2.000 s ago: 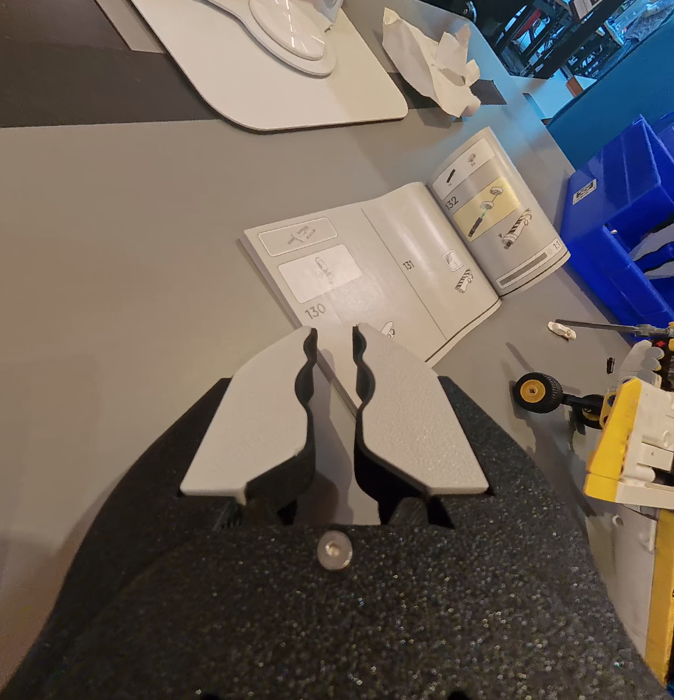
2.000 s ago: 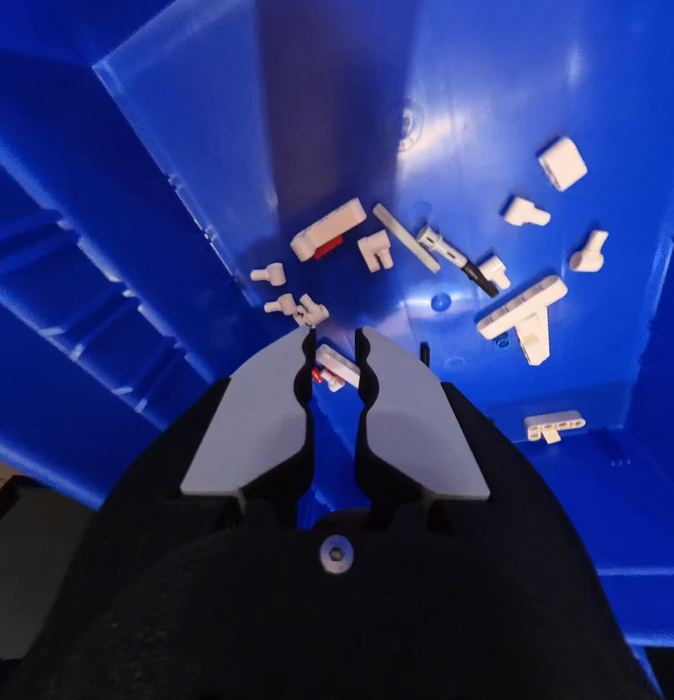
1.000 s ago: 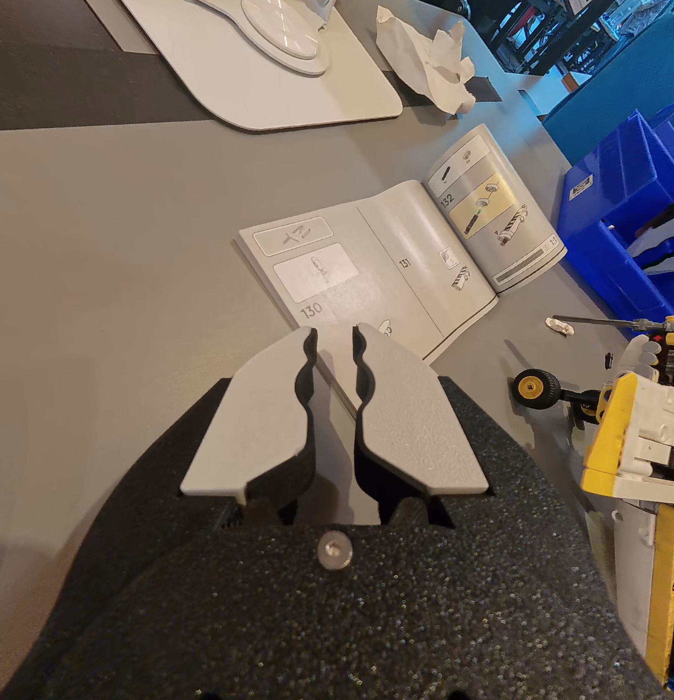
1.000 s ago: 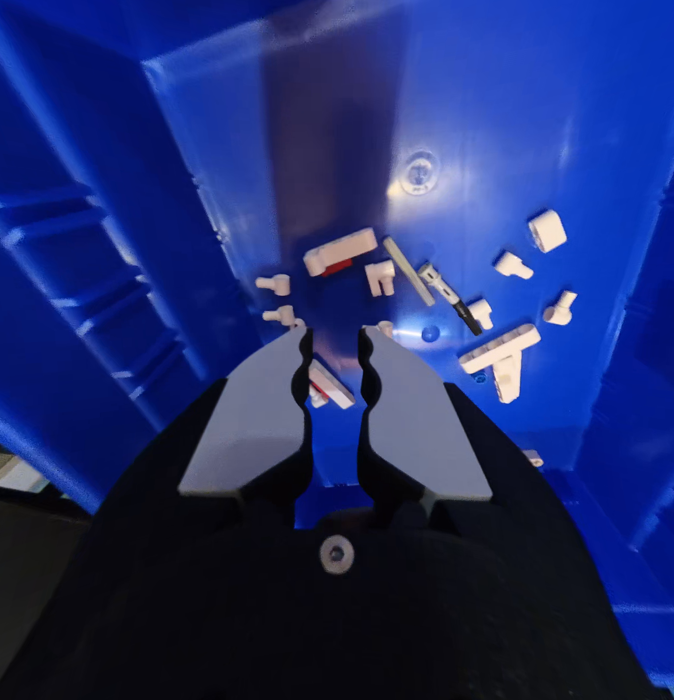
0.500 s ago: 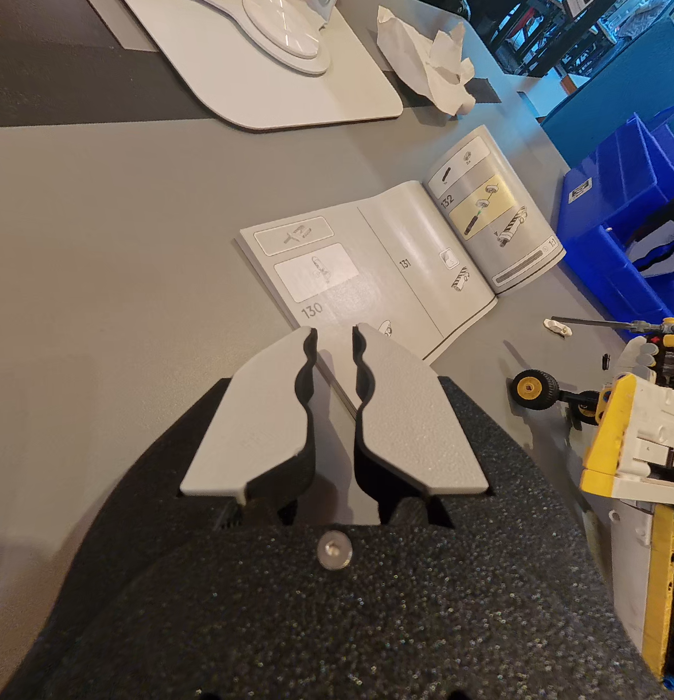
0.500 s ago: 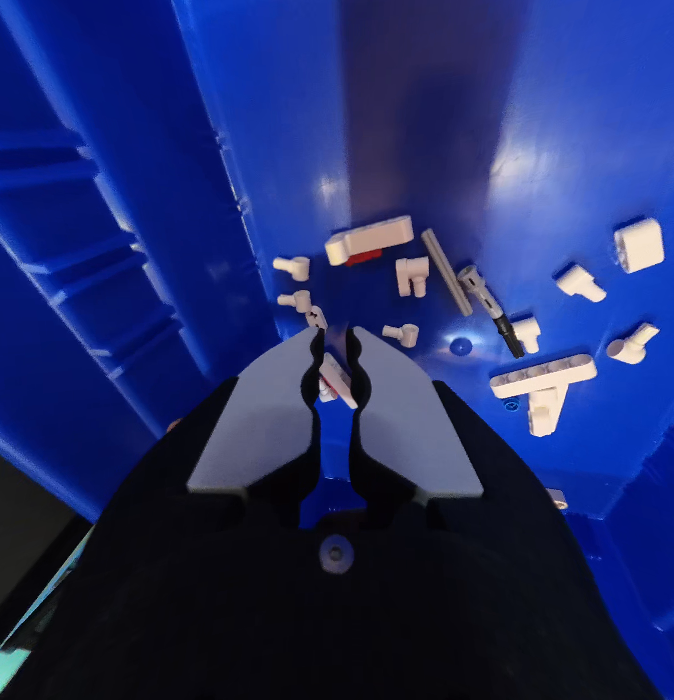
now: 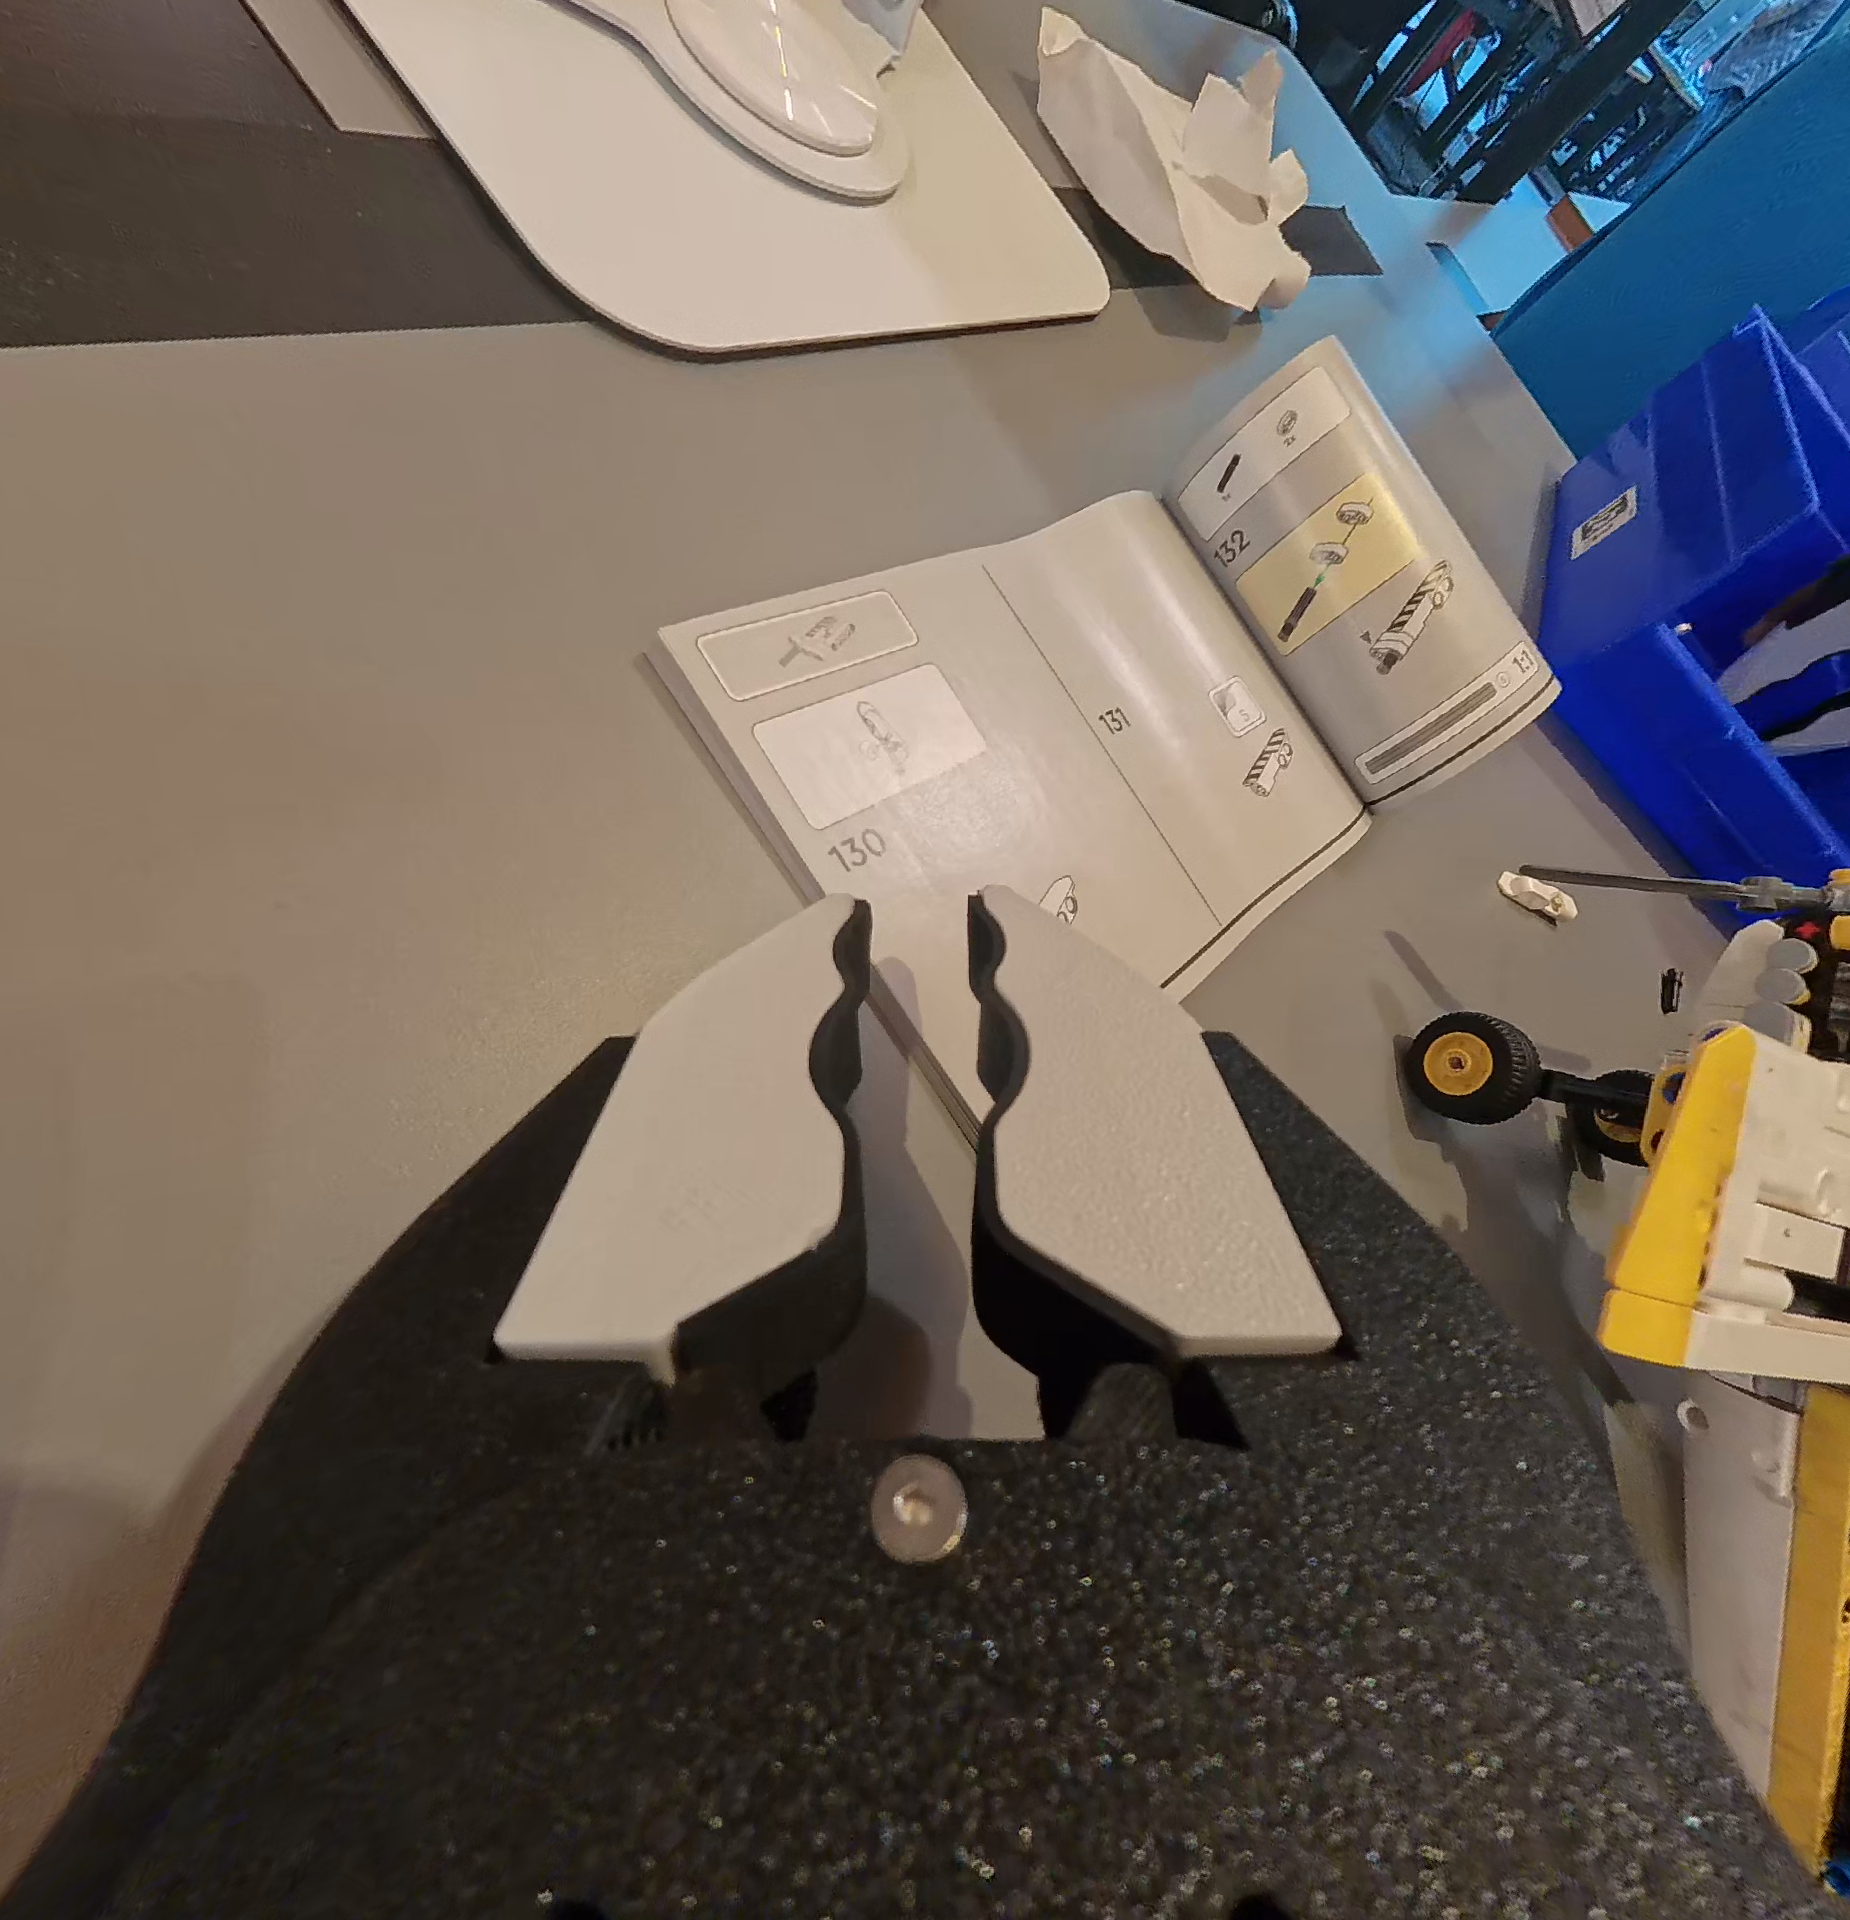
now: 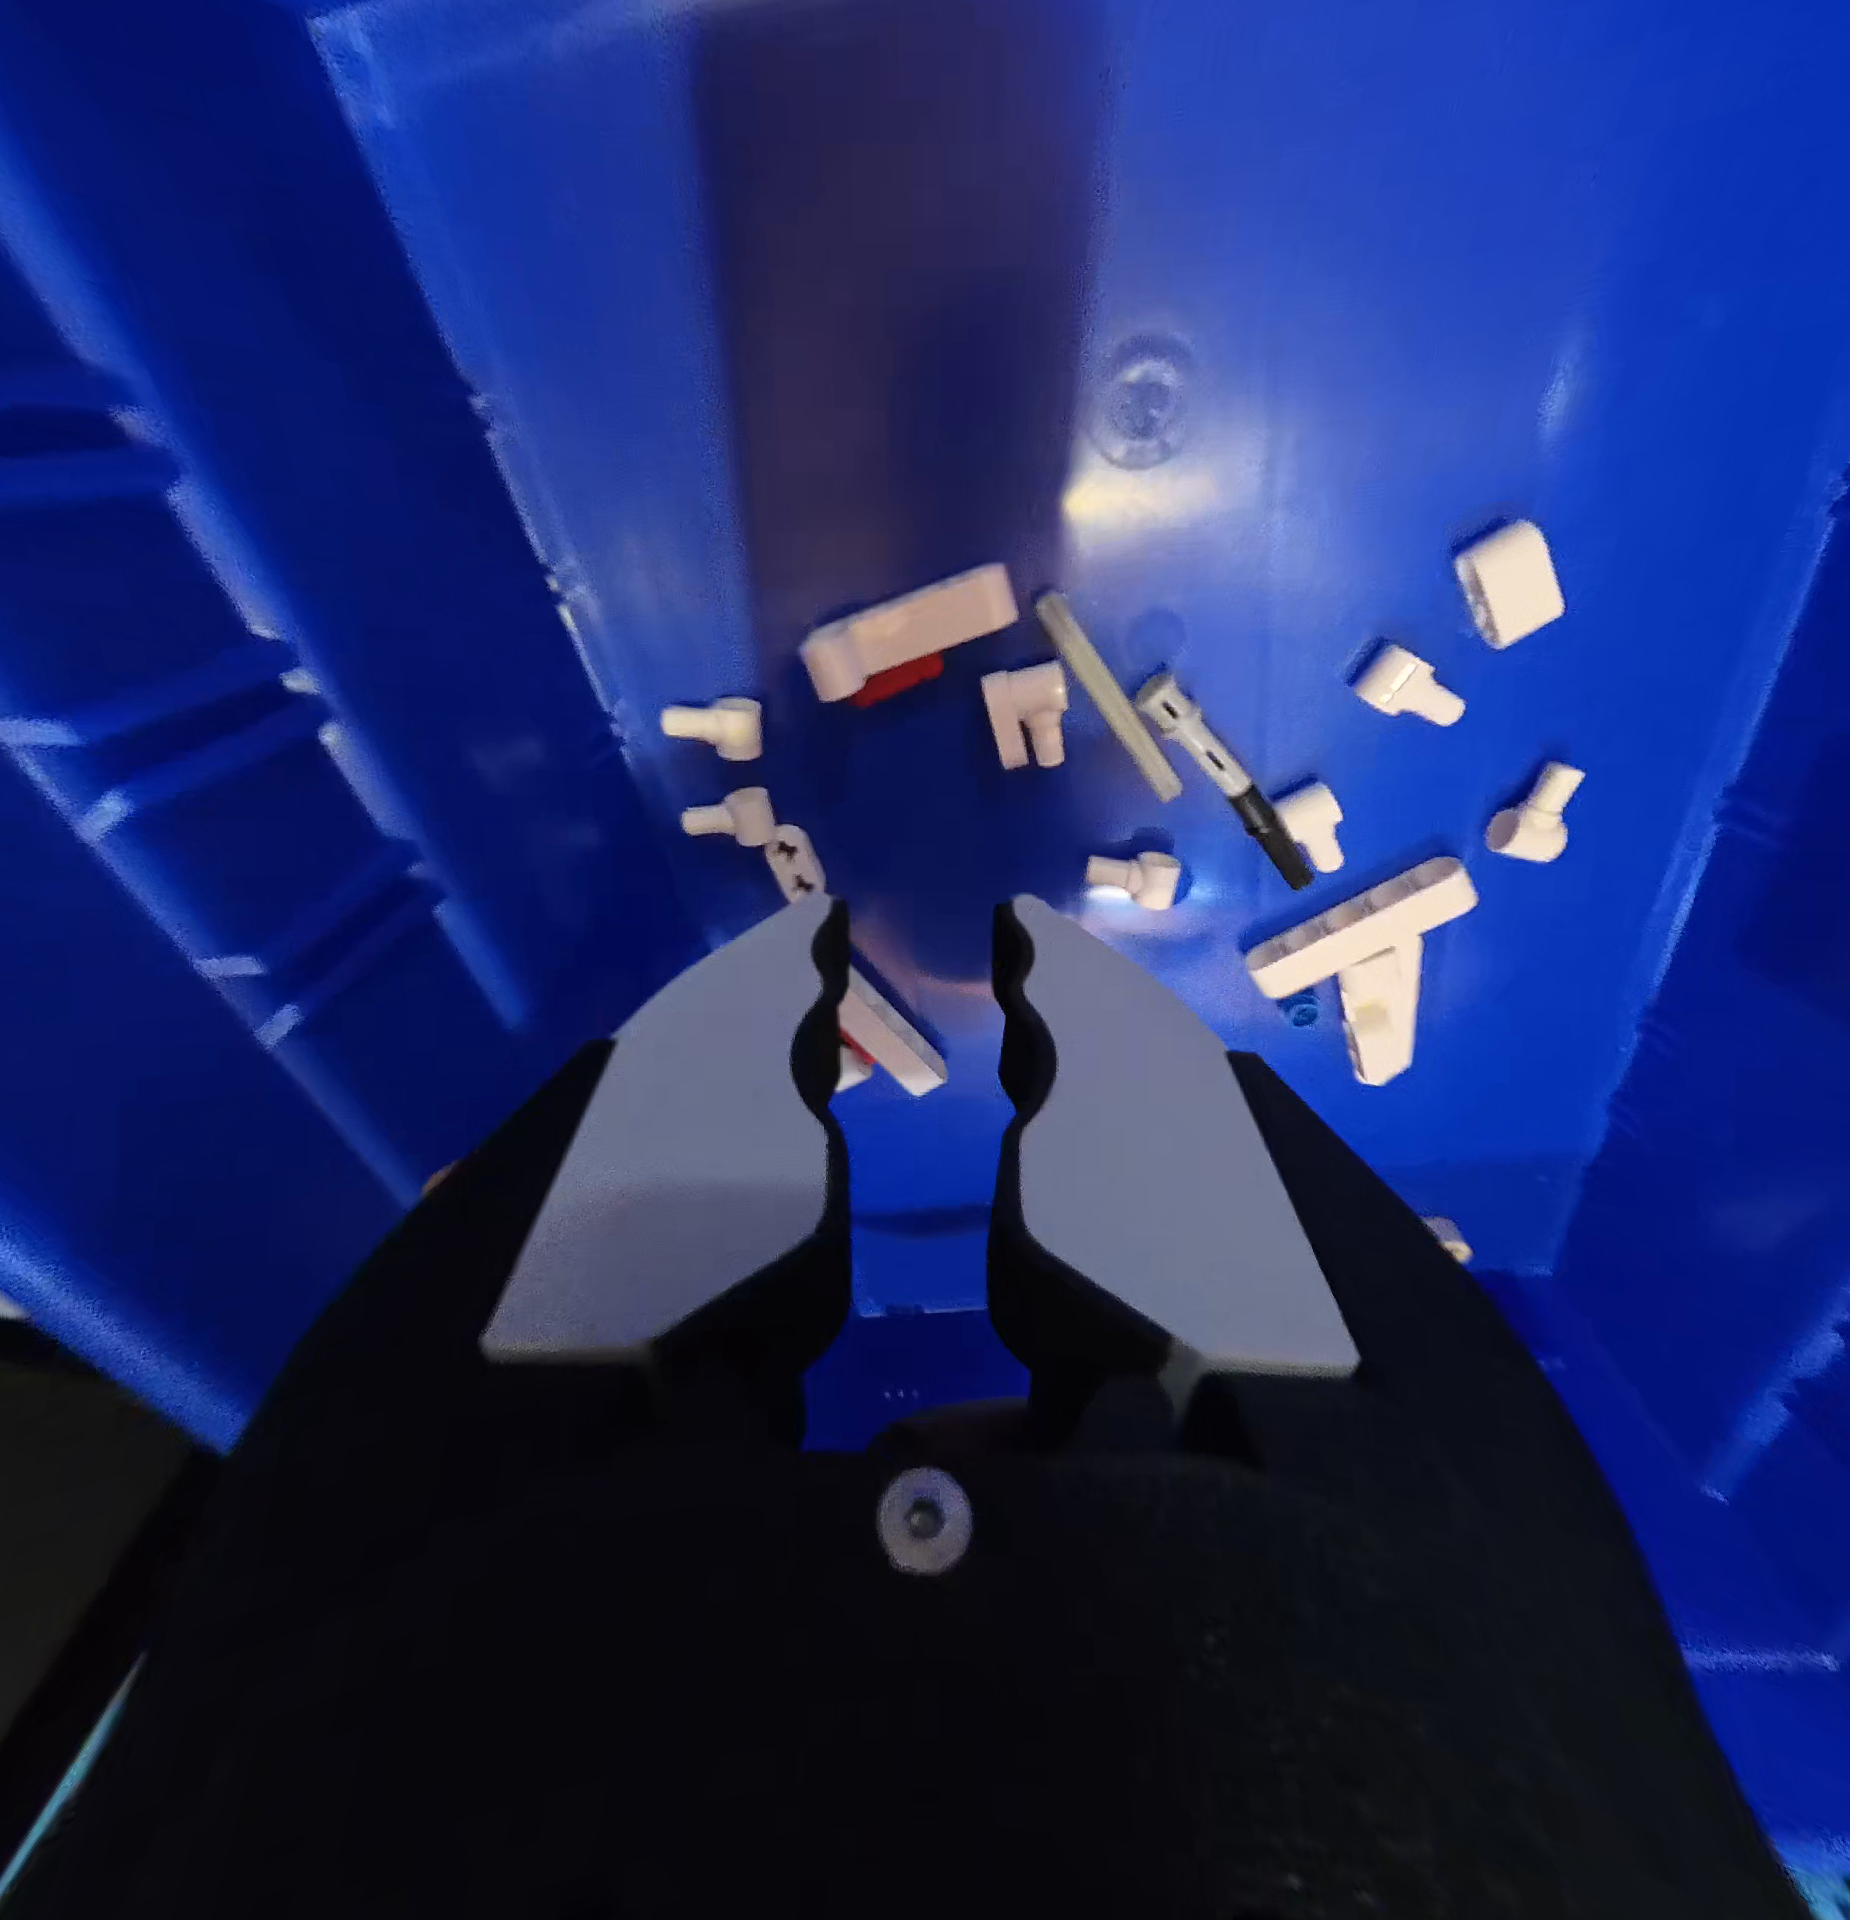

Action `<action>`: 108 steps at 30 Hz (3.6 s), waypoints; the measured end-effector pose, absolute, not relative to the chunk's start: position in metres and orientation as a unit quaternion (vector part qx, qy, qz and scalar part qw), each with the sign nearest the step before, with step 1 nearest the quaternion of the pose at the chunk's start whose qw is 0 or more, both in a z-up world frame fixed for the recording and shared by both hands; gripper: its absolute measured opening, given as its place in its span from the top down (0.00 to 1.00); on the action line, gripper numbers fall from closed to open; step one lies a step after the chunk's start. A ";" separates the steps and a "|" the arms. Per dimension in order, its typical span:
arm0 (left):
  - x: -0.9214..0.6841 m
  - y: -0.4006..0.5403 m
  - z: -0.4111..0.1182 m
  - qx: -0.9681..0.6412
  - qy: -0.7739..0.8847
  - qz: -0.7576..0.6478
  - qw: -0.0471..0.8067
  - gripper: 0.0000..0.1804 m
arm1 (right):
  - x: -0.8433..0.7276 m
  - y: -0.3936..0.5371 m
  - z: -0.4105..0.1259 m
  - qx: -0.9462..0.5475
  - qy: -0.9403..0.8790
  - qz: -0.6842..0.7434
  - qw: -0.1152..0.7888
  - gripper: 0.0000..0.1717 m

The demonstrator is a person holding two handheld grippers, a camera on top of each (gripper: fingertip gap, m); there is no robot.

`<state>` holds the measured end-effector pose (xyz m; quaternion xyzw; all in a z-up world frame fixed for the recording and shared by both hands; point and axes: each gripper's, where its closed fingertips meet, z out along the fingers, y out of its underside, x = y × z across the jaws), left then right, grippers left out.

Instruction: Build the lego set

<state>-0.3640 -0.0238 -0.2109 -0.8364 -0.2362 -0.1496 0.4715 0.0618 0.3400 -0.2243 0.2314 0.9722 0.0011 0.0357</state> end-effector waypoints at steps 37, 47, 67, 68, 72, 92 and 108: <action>-0.368 -0.024 -0.211 -0.832 -0.249 -0.155 0.471 0.90 | 0.083 0.318 -0.230 0.068 0.992 -0.053 0.089 0.91; -0.372 -0.025 -0.212 -0.829 -0.263 -0.148 0.471 0.91 | 0.096 0.308 -0.230 0.041 0.992 -0.099 0.073 0.92; -0.374 -0.025 -0.212 -0.827 -0.268 -0.148 0.471 0.91 | 0.109 0.306 -0.231 -0.010 0.989 -0.116 0.093 0.94; -0.374 -0.025 -0.212 -0.827 -0.268 -0.148 0.471 0.91 | 0.107 0.304 -0.231 -0.007 0.989 -0.120 0.087 0.93; -0.374 -0.025 -0.212 -0.827 -0.267 -0.151 0.471 0.91 | 0.090 0.302 -0.231 0.009 0.991 -0.129 0.021 0.92; -0.373 -0.025 -0.211 -0.826 -0.266 -0.161 0.470 0.91 | 0.102 0.299 -0.231 0.006 0.991 -0.125 0.039 0.92; -0.373 -0.024 -0.212 -0.826 -0.265 -0.164 0.469 0.91 | 0.101 0.295 -0.231 0.013 0.990 -0.139 0.031 0.91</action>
